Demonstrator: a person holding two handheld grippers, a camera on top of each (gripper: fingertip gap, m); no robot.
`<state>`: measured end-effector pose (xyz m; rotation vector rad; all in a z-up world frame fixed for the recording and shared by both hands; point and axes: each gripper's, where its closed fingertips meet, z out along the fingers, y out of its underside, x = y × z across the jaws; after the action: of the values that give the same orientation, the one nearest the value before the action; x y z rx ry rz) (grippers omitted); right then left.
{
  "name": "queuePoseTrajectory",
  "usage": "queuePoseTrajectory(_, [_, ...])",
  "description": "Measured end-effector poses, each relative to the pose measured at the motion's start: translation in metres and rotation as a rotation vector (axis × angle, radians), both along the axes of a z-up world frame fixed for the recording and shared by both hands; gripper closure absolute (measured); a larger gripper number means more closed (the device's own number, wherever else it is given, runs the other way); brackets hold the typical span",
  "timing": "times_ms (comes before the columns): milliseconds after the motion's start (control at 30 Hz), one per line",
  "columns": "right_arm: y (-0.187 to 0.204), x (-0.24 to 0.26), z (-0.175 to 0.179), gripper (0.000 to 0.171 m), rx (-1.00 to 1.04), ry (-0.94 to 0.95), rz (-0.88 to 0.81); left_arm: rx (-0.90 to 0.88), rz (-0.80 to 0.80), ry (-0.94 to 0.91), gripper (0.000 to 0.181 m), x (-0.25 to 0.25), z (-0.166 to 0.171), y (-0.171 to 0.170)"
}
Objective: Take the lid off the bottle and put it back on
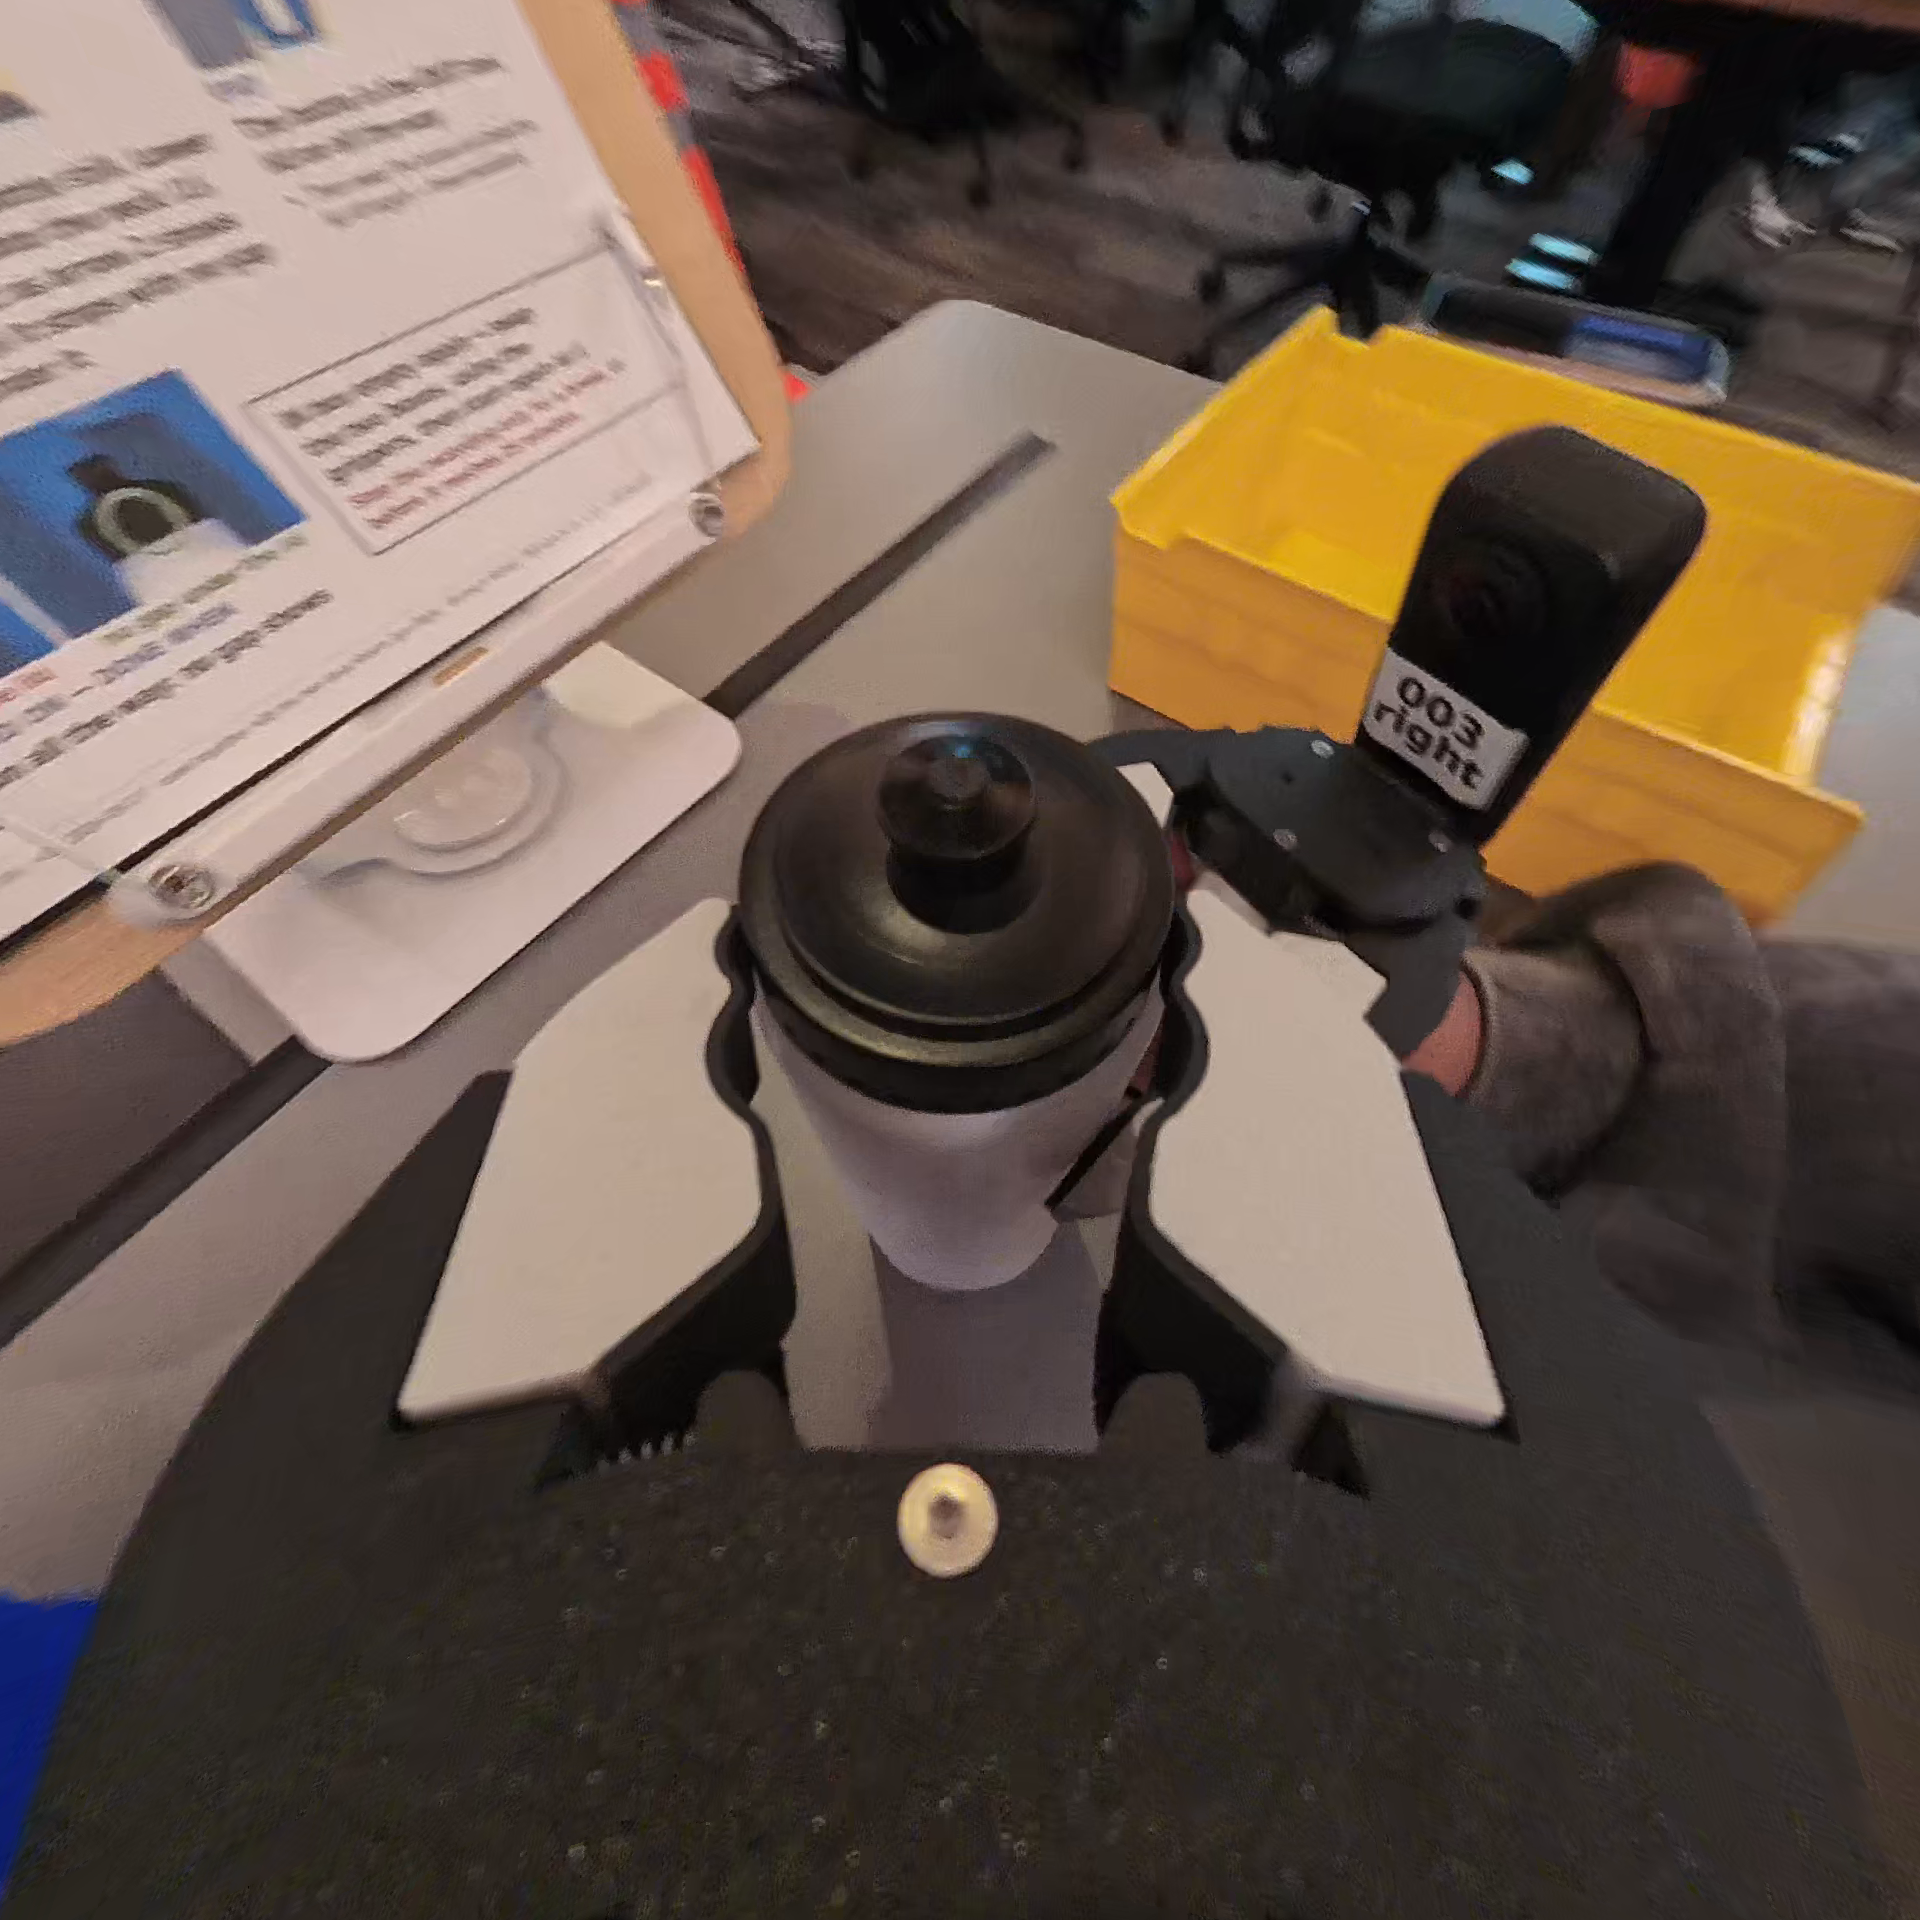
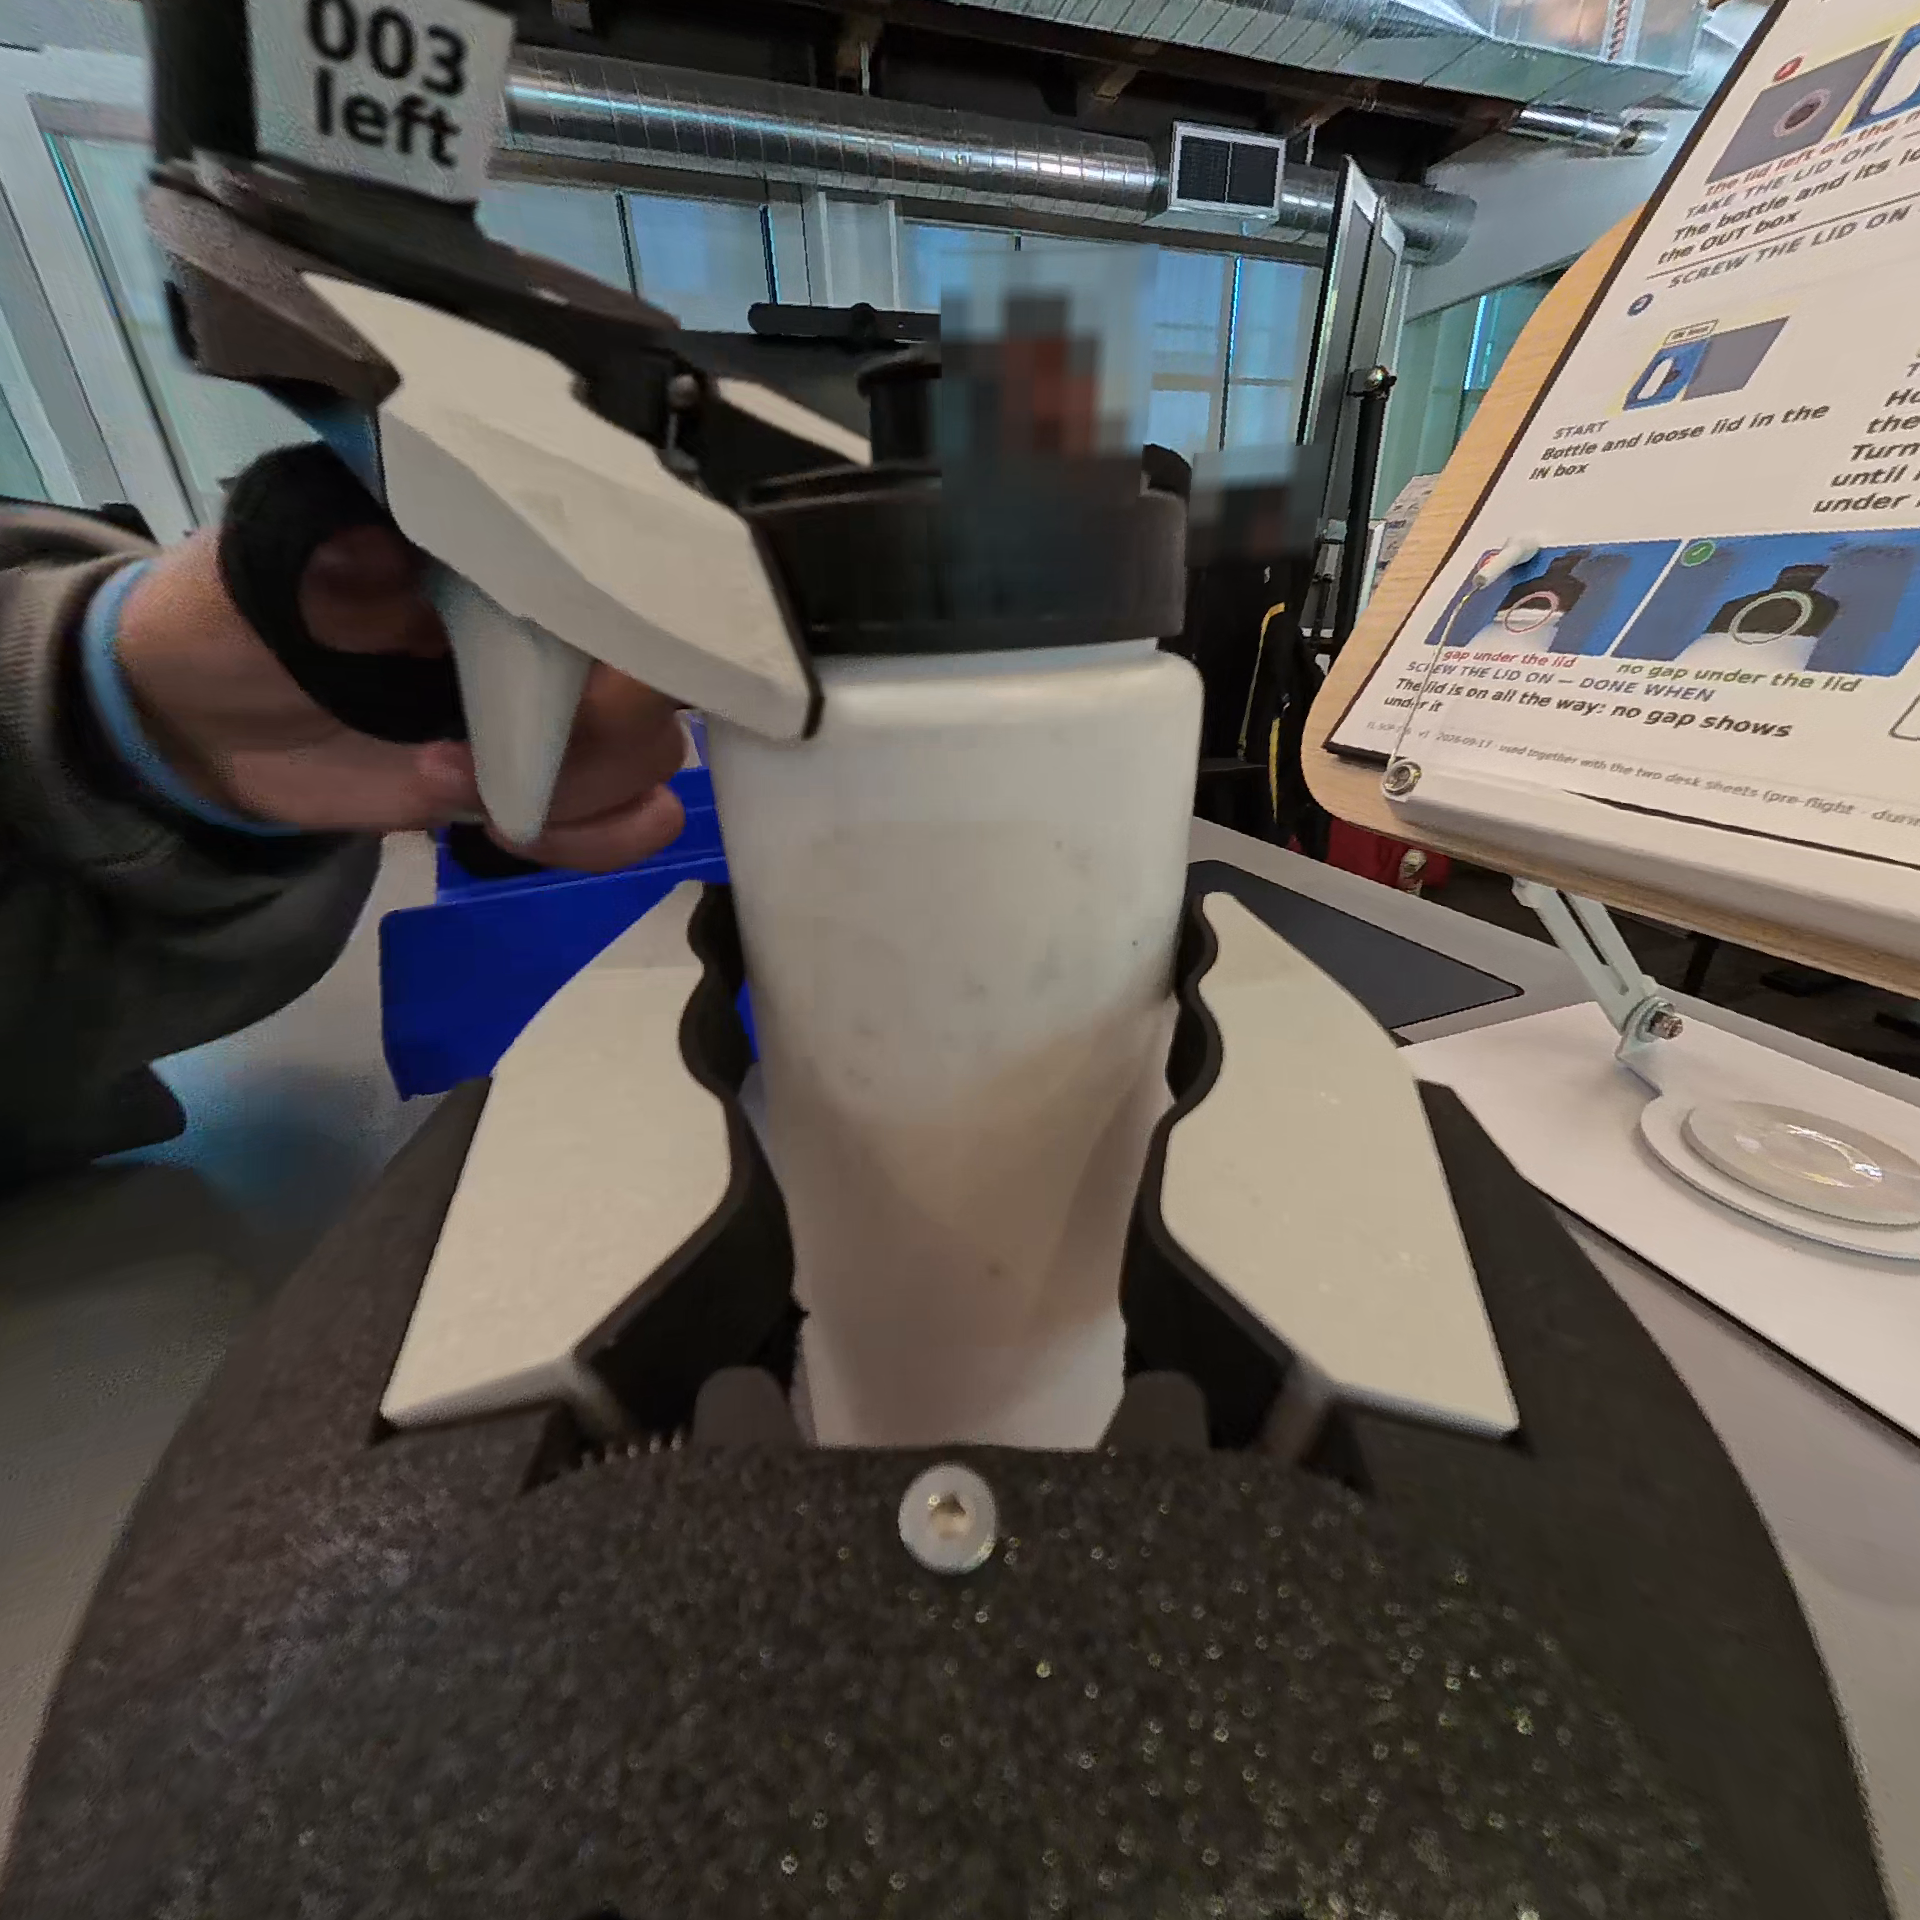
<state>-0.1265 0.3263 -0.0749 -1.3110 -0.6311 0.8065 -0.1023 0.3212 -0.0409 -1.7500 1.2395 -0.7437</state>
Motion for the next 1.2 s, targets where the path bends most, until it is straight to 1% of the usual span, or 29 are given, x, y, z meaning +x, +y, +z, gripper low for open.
queuePoseTrajectory(167, [0.003,0.002,-0.001,0.092,0.001,-0.002,-0.014,-0.042,-0.297,0.065,0.107,-0.002,-0.001,0.001])
queuePoseTrajectory(300, [0.007,0.008,-0.002,0.095,0.003,-0.009,-0.041,-0.062,-0.471,0.08,0.107,0.001,0.0,0.006])
queuePoseTrajectory(433, [0.009,0.011,-0.001,0.096,-0.007,0.007,-0.044,-0.077,-0.57,0.083,0.108,0.003,0.001,0.008])
queuePoseTrajectory(567, [0.009,0.012,-0.001,0.096,-0.007,0.006,-0.048,-0.081,-0.589,0.044,0.108,0.003,0.001,0.009])
queuePoseTrajectory(700, [0.009,0.009,-0.002,0.096,0.001,-0.007,-0.04,-0.081,-0.558,-0.021,0.108,-0.001,0.001,0.007])
queuePoseTrajectory(767, [0.008,0.006,-0.002,0.096,0.004,-0.015,-0.034,-0.097,-0.513,-0.049,0.107,-0.003,0.002,0.006])
queuePoseTrajectory(800, [0.008,0.006,-0.002,0.096,0.005,-0.018,-0.035,-0.117,-0.487,-0.053,0.102,-0.003,0.002,0.005])
queuePoseTrajectory(833, [0.008,0.006,-0.002,0.096,0.005,-0.019,-0.036,-0.129,-0.458,-0.055,0.092,-0.002,0.004,0.004])
queuePoseTrajectory(867, [0.008,0.005,-0.002,0.096,0.005,-0.021,-0.034,-0.128,-0.424,-0.065,0.087,-0.001,0.007,0.004])
queuePoseTrajectory(900, [0.008,0.005,-0.003,0.096,0.005,-0.022,-0.035,-0.12,-0.39,-0.091,0.085,0.002,0.012,0.005])
queuePoseTrajectory(967, [0.007,0.004,-0.003,0.096,0.007,-0.028,-0.035,-0.108,-0.302,-0.148,0.085,0.008,0.021,0.007])
queuePoseTrajectory(1067, [0.008,0.003,-0.003,0.096,0.006,-0.028,-0.041,-0.088,-0.101,-0.155,0.084,0.014,0.017,0.018])
queuePoseTrajectory(1167, [0.009,0.003,-0.003,0.096,0.003,-0.026,-0.039,-0.023,0.053,-0.181,0.084,0.016,0.013,0.022])
queuePoseTrajectory(1200, [0.009,0.003,-0.003,0.096,0.003,-0.026,-0.039,0.006,0.08,-0.195,0.084,0.016,0.014,0.02])
